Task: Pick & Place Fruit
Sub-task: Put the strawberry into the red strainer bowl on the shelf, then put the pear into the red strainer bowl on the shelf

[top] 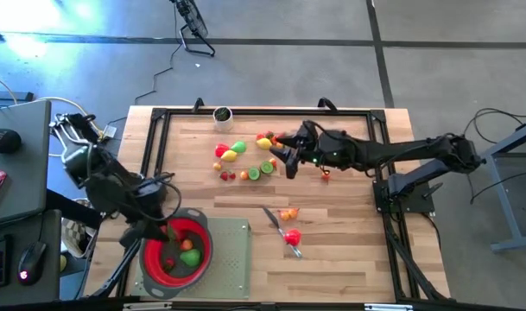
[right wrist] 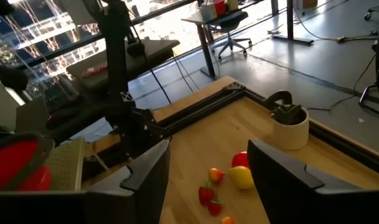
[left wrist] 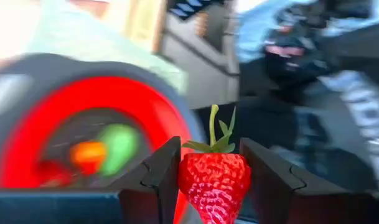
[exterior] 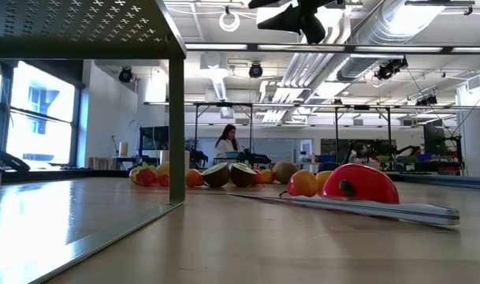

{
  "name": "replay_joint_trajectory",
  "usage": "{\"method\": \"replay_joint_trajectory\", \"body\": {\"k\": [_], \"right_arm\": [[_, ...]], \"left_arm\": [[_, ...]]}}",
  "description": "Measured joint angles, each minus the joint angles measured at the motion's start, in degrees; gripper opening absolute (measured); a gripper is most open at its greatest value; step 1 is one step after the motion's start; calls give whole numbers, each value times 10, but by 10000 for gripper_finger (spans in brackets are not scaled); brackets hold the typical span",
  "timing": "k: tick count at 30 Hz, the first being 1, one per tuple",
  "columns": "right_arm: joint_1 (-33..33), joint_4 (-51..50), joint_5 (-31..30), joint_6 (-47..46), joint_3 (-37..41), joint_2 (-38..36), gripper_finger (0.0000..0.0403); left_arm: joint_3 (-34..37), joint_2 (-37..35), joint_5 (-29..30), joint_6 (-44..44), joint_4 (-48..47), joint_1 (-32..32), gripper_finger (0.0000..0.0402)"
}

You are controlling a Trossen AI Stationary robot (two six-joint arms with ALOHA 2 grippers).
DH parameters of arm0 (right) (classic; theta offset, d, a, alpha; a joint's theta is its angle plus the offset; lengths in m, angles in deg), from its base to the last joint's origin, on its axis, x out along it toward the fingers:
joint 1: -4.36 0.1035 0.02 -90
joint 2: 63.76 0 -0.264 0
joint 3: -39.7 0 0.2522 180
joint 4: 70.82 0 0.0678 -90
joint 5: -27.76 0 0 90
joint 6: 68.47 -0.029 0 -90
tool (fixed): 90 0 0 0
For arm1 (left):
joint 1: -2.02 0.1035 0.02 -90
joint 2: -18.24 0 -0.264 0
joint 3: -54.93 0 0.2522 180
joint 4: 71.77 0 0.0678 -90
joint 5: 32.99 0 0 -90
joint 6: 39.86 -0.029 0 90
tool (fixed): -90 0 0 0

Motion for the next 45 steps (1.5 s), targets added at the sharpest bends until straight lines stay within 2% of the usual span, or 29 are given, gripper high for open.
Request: {"method": "replay_joint_trajectory", "body": {"k": [4, 8, 16, 22, 28, 34, 38, 45], "right_arm": [[1, 1, 0, 5, 0, 5, 207], [-5, 1, 0, 20, 0, 5, 207], [-13, 1, 0, 51, 0, 5, 207], [-17, 1, 1, 54, 0, 5, 207], [-17, 0, 17, 66, 0, 5, 207], [-17, -1, 19, 66, 0, 5, 207], [-17, -1, 19, 66, 0, 5, 207], [-17, -2, 20, 66, 0, -3, 207]], "left_arm": [[-72, 51, 54, 1, -144, -7, 145], [-84, 96, 59, 1, -202, -6, 152], [-81, 167, 41, 1, -206, -6, 155], [-81, 194, -17, 1, -193, -6, 155], [-81, 209, -17, 5, -206, -5, 161], [-81, 211, -18, 49, -234, -5, 214], [-81, 211, -27, 43, -232, -5, 255], [-81, 211, -42, 44, -229, -5, 270]]}}
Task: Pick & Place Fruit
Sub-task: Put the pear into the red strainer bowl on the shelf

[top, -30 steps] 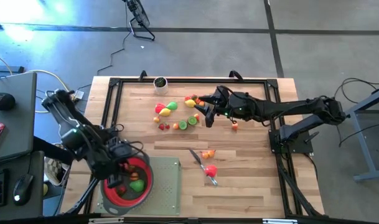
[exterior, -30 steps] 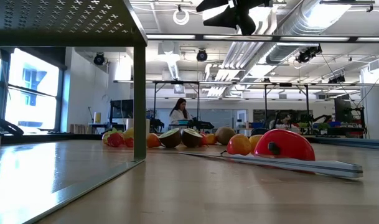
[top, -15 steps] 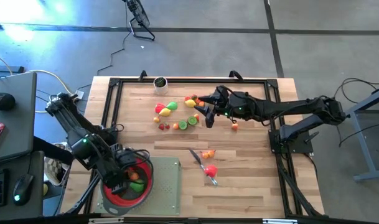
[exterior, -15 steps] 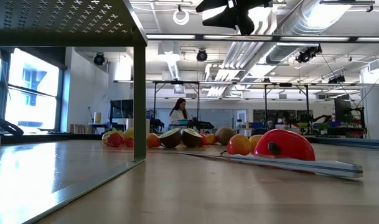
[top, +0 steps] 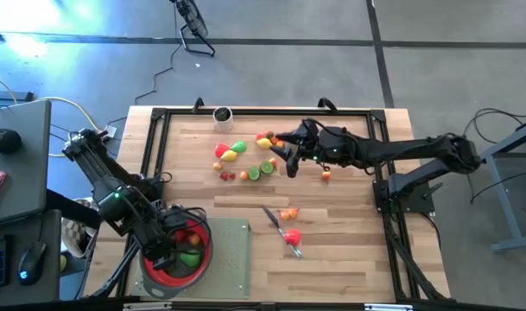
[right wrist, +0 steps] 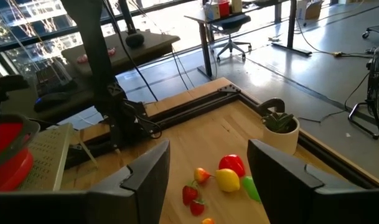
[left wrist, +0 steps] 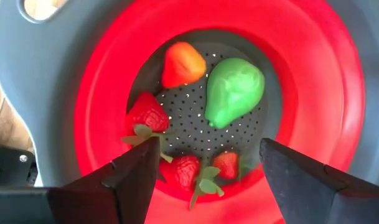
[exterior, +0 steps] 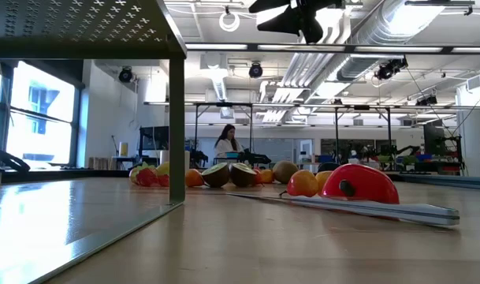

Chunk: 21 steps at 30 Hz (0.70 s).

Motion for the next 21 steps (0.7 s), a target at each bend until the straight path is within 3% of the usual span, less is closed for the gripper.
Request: {"method": "replay_joint_trajectory", "body": {"k": [11, 17, 21], "right_arm": [[0, 0, 0, 2, 0, -54, 207], [2, -5, 0, 2, 0, -80, 207], [3, -15, 0, 2, 0, -92, 207]], "left_arm": [[0, 0, 0, 1, 1, 2, 271], [0, -15, -10, 15, 20, 43, 271], [0, -23, -24, -29, 57, 76, 271]]}}
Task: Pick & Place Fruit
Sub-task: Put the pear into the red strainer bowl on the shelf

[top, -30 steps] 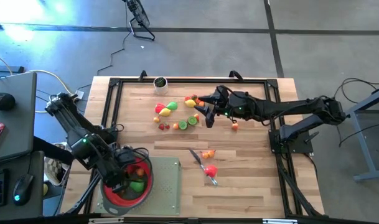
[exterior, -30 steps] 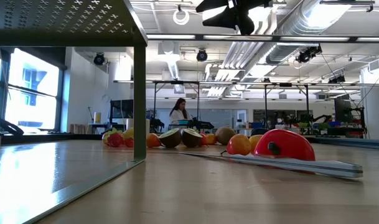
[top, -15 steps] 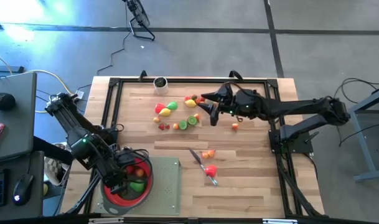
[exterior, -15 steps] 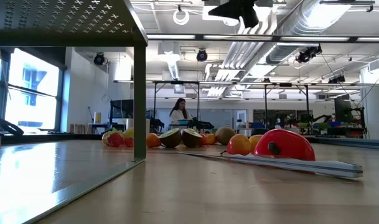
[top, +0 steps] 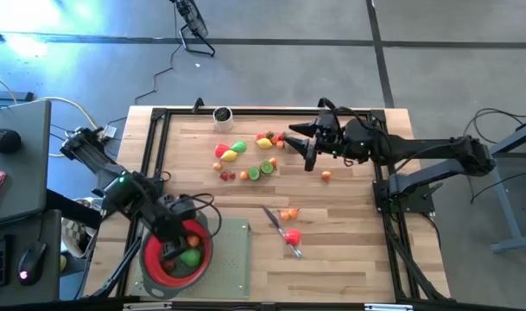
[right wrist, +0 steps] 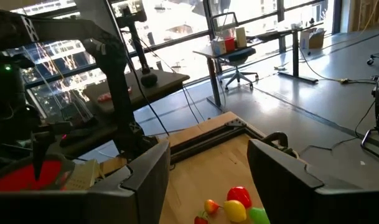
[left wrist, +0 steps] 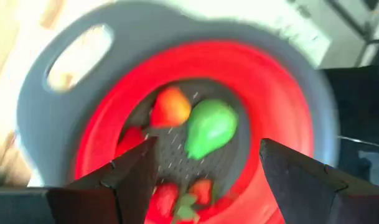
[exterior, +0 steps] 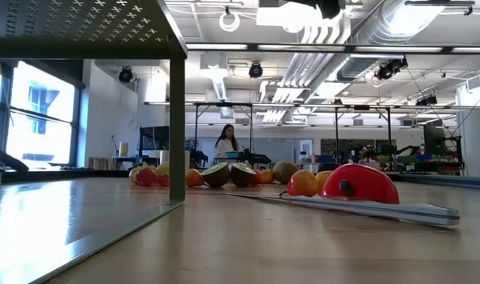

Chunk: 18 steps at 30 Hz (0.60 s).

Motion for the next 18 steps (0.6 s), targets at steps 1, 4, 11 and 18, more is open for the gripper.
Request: {"method": "replay_joint_trajectory", "body": {"k": [1, 4, 11, 18], "right_arm": [[0, -7, 0, 0, 0, -3, 207], [0, -26, 0, -2, 0, -8, 207], [0, -56, -1, -7, 0, -26, 207], [0, -97, -2, -8, 0, -42, 207]], "left_arm": [[0, -1, -3, -14, 13, 7, 271], [-5, -6, -6, -63, 55, 30, 271], [-61, -6, 23, -238, 151, 103, 271], [-129, -6, 122, -426, 260, 185, 271]]}}
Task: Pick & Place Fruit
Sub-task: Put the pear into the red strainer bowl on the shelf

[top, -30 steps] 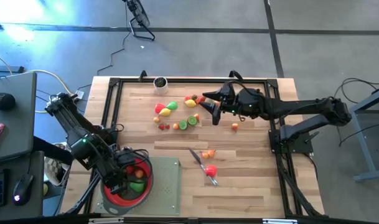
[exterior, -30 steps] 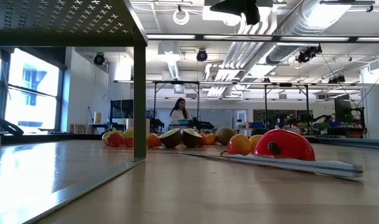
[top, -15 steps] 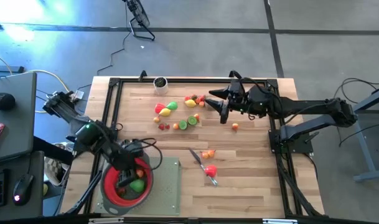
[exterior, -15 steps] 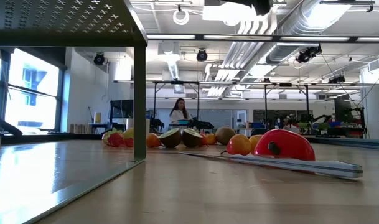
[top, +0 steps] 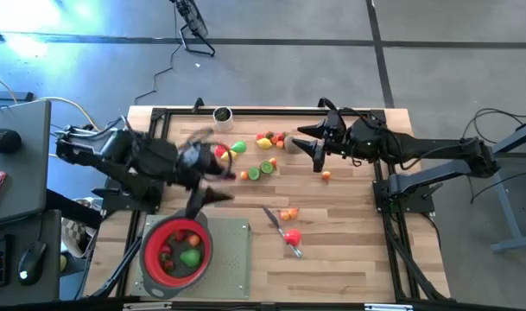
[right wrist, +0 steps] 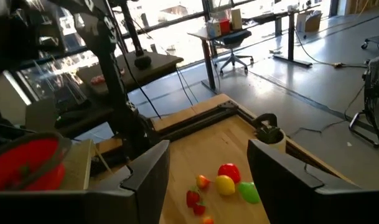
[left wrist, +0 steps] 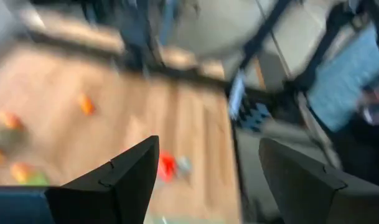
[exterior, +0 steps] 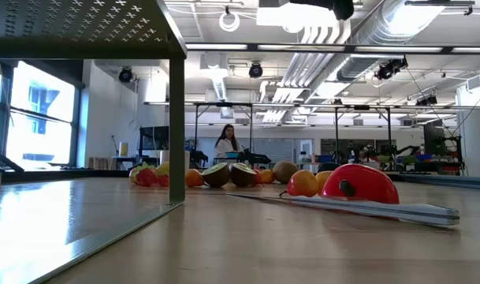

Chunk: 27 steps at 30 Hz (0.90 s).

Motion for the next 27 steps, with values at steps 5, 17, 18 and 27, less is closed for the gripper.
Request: {"method": "replay_joint_trajectory", "body": {"k": [5, 17, 18, 27], "right_arm": [[-2, -73, -2, -29, 0, 0, 207], [-3, -273, -104, -232, 0, 6, 207], [-3, -287, -115, -251, 0, 8, 207], [-3, -402, -128, -404, 0, 65, 207]], "left_arm": [[-14, 0, 33, -104, 57, 47, 271], [-13, 9, 96, -102, 64, 108, 271], [-13, 10, 95, -102, 65, 108, 271], [-13, 11, 95, -126, 63, 108, 271]]}}
